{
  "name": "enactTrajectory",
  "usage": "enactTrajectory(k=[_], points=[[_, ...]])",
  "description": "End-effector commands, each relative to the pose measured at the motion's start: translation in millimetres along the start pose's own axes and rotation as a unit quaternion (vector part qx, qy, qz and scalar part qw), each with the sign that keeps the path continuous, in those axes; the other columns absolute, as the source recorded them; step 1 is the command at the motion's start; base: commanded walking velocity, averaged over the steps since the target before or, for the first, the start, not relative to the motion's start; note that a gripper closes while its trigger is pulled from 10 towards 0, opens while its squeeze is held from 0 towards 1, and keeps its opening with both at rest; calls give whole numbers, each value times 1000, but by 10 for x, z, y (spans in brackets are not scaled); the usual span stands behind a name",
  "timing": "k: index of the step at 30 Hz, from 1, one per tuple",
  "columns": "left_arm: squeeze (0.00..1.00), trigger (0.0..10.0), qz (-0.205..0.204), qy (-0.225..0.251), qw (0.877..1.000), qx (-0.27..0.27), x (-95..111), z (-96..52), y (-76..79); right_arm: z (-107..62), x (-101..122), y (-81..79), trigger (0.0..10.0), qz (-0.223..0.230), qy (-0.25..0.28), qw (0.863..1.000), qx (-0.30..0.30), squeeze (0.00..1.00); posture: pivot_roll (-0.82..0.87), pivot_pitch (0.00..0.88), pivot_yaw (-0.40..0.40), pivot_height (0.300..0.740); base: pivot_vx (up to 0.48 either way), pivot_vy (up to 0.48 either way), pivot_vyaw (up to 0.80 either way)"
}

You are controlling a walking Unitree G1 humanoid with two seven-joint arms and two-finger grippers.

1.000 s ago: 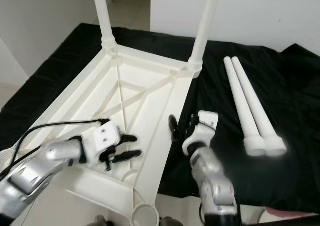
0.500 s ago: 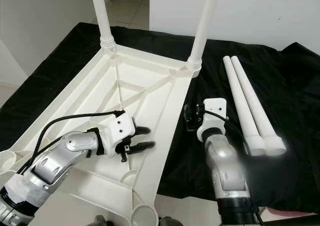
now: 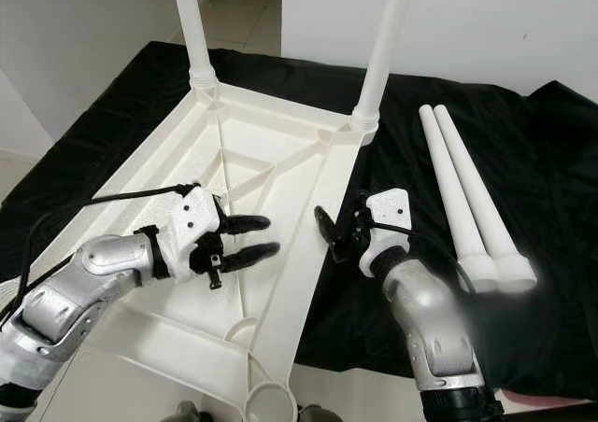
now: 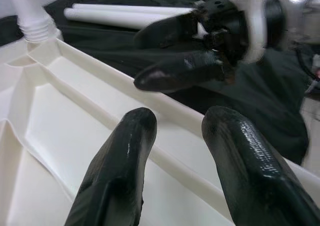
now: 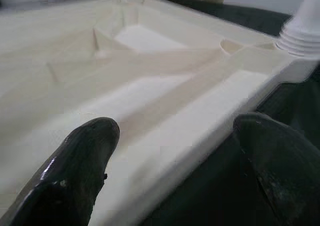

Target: Building children table

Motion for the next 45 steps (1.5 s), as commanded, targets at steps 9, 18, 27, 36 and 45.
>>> enactTrajectory(k=[9, 18, 27, 36, 45], points=[[0, 10000, -6, -50, 988, -145, -81, -253, 336, 37, -71, 396, 10000, -39, -13, 995, -88, 0, 10, 142, -43, 740, 0, 0, 0], [0, 10000, -30, -91, 977, -190, -147, -432, 556, 42, 23, 396, 10000, -11, 25, 994, -103, 0, 12, 142, -39, 740, 0, 0, 0], [0, 10000, -44, -148, 963, -221, -288, -540, 691, 47, -36, 447, 10000, -24, 18, 993, -112, 0, 11, 139, -40, 740, 0, 0, 0], [0, 10000, -49, -164, 957, -234, -323, -620, 761, 68, -43, 460, 10000, -25, 18, 993, -112, 0, 17, 130, -48, 740, 0, 0, 0], [0, 10000, -52, -189, 952, -235, -369, -671, 805, 84, -56, 490, 10000, -31, 16, 993, -111, 0, 17, 125, -49, 740, 0, 0, 0]])
Point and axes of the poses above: a point about 5 cm out from each wrist's last joint towards the gripper, its own z axis pointing out of the wrist towards the gripper, its own x axis along the axis of the wrist's last joint, y = z × x, the point moved 2 cm from there along z, pointing out of the wrist towards the gripper, and after that the axes turned 3 degrees about z, right-handed, at the moved point
